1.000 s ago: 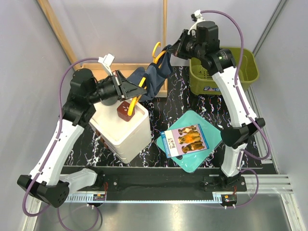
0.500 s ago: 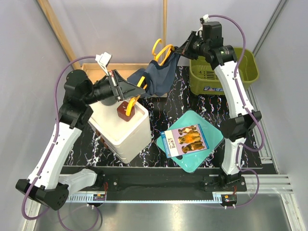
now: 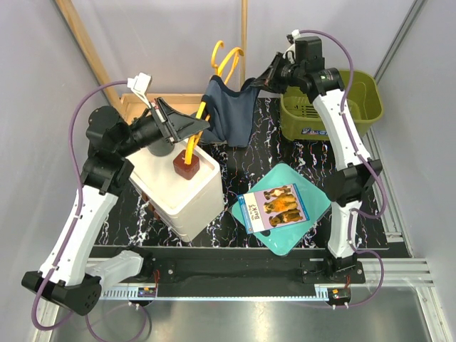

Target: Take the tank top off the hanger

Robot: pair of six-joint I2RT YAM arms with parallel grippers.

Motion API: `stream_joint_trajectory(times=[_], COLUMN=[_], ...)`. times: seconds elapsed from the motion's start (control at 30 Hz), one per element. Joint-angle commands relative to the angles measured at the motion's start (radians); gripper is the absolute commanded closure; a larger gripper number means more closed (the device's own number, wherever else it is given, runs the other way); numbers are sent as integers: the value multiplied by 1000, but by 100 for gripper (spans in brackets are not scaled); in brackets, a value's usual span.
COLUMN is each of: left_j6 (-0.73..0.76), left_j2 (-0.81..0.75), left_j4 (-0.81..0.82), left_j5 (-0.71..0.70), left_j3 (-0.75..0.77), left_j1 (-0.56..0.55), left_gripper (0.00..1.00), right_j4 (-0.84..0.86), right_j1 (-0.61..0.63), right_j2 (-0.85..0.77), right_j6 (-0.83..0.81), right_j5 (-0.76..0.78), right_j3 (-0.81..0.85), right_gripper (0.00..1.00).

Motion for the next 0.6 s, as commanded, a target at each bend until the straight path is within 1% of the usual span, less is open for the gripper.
stream_joint_trajectory(times=[0.0, 0.03, 0.1, 0.13, 0.17, 0.2, 0.23, 0.27, 0.3, 0.33, 0.47, 0.57], left_j6=[3, 6, 19, 22, 17, 10, -1, -7, -12, -20, -46, -70], left_j2=[15, 23, 46, 54, 52, 54, 55, 63, 69, 86, 127, 166], left_j4=[82, 77, 31, -2, -4, -1, 8, 9, 14, 14, 28, 57], left_j5=[-128, -146, -227, -261, -327, -353, -373, -398, -402, -405, -422, -444], left_j3=[70, 84, 119, 125, 127, 118, 113, 113, 118, 124, 145, 167], left_j1=[6, 6, 4, 4, 6, 4, 4, 6, 6, 6, 4, 3], left_gripper=[100, 100, 100, 100, 100, 100, 100, 100, 100, 100, 100, 100], right_j4=[-3, -16, -52, -106, -135, -193, -221, -247, -269, -296, -339, -367], right_j1=[18, 21, 21, 21, 21, 23, 24, 29, 35, 40, 57, 107], right_j2=[55, 61, 78, 82, 89, 89, 84, 69, 56, 41, -62, -138], right_j6=[21, 18, 1, -13, -43, -59, -77, -118, -137, -154, -241, -312], right_j5=[-123, -133, -147, -147, -140, -131, -118, -74, -51, -33, 38, 73], right_j3=[70, 76, 111, 128, 145, 168, 174, 179, 173, 166, 110, 71], right_gripper=[96, 93, 84, 69, 62, 54, 39, 31, 26, 18, 12, 9])
